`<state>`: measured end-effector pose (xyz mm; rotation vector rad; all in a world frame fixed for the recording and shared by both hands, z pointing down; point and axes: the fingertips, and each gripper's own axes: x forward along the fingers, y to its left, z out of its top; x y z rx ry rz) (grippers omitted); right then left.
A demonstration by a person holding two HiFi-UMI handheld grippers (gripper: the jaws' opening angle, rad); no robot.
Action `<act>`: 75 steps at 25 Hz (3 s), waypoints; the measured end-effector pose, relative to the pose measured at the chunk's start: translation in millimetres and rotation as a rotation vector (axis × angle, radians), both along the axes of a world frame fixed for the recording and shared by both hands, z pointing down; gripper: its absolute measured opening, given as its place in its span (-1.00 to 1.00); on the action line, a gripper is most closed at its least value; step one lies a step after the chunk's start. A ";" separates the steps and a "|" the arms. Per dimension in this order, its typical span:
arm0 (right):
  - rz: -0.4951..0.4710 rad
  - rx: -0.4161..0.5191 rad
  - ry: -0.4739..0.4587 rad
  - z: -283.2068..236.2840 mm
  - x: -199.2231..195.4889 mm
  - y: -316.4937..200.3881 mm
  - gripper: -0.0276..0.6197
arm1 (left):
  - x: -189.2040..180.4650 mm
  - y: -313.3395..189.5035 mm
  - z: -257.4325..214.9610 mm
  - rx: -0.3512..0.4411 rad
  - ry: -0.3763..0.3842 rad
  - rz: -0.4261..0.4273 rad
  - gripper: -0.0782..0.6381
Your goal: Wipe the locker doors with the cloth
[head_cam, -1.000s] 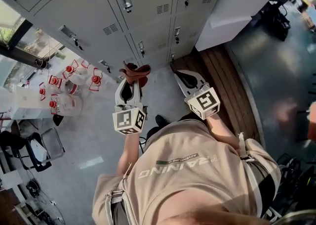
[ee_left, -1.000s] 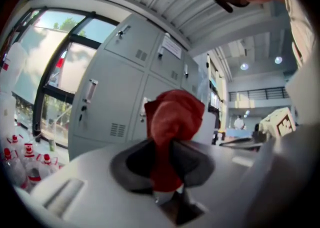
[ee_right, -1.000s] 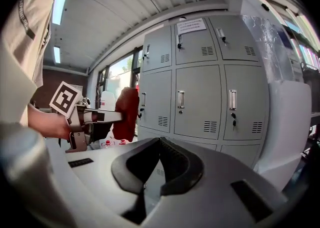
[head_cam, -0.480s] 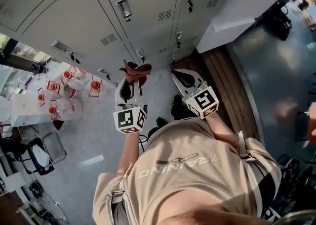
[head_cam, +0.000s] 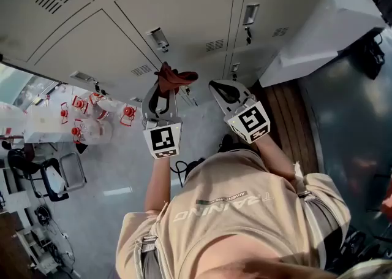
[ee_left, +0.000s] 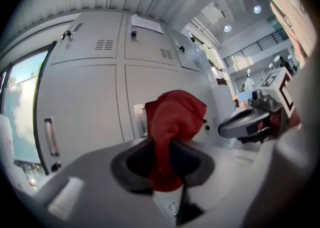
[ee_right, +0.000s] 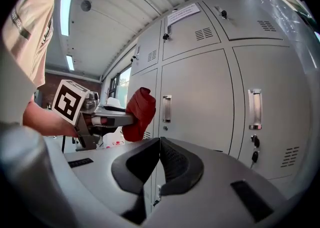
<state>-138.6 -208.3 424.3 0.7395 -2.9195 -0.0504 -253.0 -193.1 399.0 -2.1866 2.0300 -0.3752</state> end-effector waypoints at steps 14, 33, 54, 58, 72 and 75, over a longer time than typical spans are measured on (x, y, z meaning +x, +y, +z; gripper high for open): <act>0.023 -0.015 -0.015 -12.5 1.5 -63.2 -0.87 | 13.6 -92.4 -172.2 0.159 -0.910 -0.102 -0.54; 0.104 -0.067 0.033 11.1 22.3 -54.2 -0.87 | -1.1 -128.0 -159.8 0.117 -1.011 -0.123 -0.57; 0.100 -0.080 0.096 23.3 25.1 -38.1 -0.87 | 1.4 -125.0 21.3 -0.115 -0.903 -0.001 -0.56; 0.108 -0.081 0.100 24.6 29.3 -35.9 -0.87 | -0.3 -125.0 85.9 -0.262 -0.872 0.047 -0.56; 0.088 -0.102 0.096 33.7 31.2 -27.6 -0.87 | 11.0 -107.8 80.6 -0.300 -0.823 0.073 -0.55; 0.074 -0.101 0.086 32.7 27.9 -27.5 -0.87 | 30.5 -102.7 3.4 -0.193 -0.862 0.049 -0.55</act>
